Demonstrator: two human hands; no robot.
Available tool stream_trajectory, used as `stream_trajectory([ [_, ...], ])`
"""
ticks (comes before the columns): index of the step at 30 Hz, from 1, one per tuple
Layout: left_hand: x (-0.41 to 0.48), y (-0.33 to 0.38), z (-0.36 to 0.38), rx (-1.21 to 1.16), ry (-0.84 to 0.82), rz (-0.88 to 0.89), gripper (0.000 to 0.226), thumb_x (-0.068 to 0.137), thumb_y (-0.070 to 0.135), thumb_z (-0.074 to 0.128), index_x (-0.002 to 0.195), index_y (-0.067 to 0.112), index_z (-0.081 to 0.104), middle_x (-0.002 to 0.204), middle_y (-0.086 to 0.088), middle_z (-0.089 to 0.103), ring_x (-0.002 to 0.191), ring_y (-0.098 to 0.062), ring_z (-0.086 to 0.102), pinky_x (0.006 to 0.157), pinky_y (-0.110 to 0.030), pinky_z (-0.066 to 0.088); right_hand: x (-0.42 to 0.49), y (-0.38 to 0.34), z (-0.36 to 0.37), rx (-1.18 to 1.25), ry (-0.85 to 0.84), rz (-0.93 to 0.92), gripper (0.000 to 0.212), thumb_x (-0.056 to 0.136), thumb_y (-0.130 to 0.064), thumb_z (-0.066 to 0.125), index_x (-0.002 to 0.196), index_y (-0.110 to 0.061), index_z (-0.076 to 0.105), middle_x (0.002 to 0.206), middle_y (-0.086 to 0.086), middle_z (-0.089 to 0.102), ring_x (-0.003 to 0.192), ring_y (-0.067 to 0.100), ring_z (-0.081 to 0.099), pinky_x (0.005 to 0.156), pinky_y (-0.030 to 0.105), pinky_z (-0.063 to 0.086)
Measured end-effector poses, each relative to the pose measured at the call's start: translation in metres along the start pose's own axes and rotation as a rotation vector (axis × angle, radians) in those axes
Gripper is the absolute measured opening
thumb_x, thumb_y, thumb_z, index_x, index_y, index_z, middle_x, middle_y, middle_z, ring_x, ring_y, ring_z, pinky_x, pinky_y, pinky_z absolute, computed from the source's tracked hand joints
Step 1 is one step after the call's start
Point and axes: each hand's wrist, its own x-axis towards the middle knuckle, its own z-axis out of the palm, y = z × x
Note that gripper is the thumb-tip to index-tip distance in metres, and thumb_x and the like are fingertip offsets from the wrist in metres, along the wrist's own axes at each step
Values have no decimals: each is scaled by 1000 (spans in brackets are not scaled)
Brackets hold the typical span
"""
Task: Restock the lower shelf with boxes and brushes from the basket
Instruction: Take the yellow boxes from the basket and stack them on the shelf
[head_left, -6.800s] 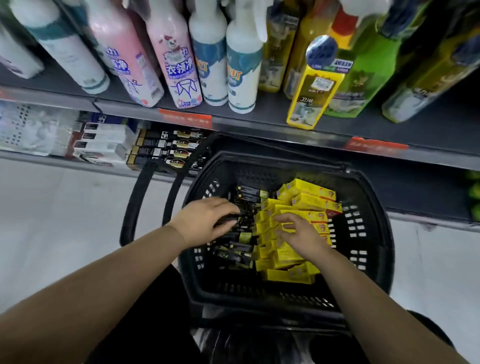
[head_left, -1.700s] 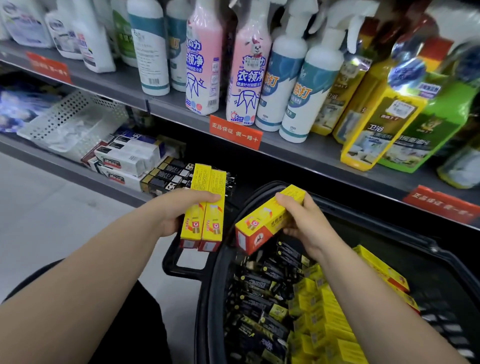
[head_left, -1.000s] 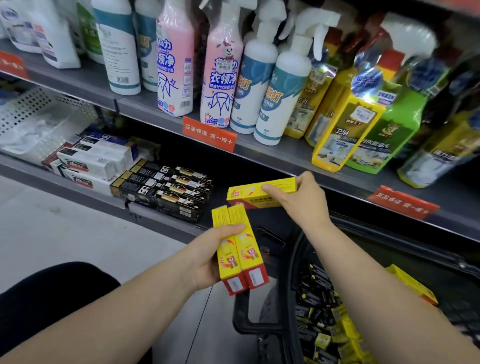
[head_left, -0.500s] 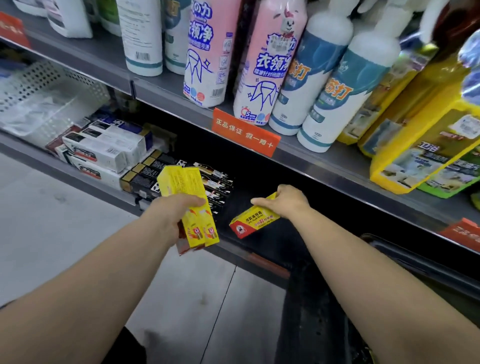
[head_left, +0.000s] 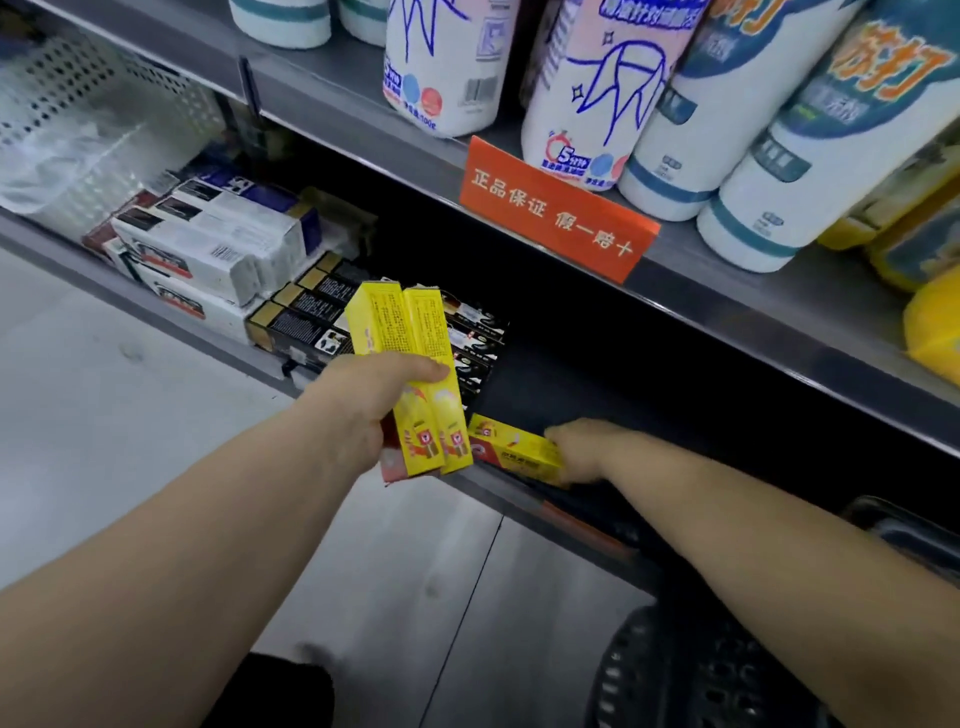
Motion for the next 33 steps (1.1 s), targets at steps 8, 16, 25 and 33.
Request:
stream_trajectory([
  [8, 0, -3, 8, 31, -15, 10, 19, 75, 6, 73, 89, 9, 59, 98, -21, 68, 81, -36, 66, 59, -44, 53, 3, -3, 1, 8, -61, 40, 47, 81, -42, 67, 115, -10, 59, 114, 10, 64, 102, 28, 61, 77, 30, 48],
  [16, 0, -5, 9, 46, -16, 15, 20, 74, 6, 74, 86, 10, 59, 91, -19, 68, 71, -33, 66, 50, -41, 52, -10, -11, -14, 37, -39, 41, 60, 88, -51, 54, 133, -14, 44, 134, 9, 51, 119, 29, 50, 89, 32, 42],
  [25, -6, -3, 22, 120, -324, -11, 33, 79, 10, 68, 112, 10, 64, 104, -16, 71, 94, -32, 68, 79, -44, 54, -57, -37, -71, 1772, 42, -485, 49, 95, -39, 43, 142, -38, 30, 132, 4, 55, 103, 28, 60, 90, 43, 50],
  [33, 1, -10, 26, 173, -239, 21, 24, 77, 20, 73, 97, 10, 64, 95, -11, 70, 80, -24, 67, 69, -37, 56, -51, -3, -69, 1530, 196, -349, 20, 94, -23, 50, 113, -27, 54, 96, -4, 67, 84, 11, 65, 69, 25, 56],
])
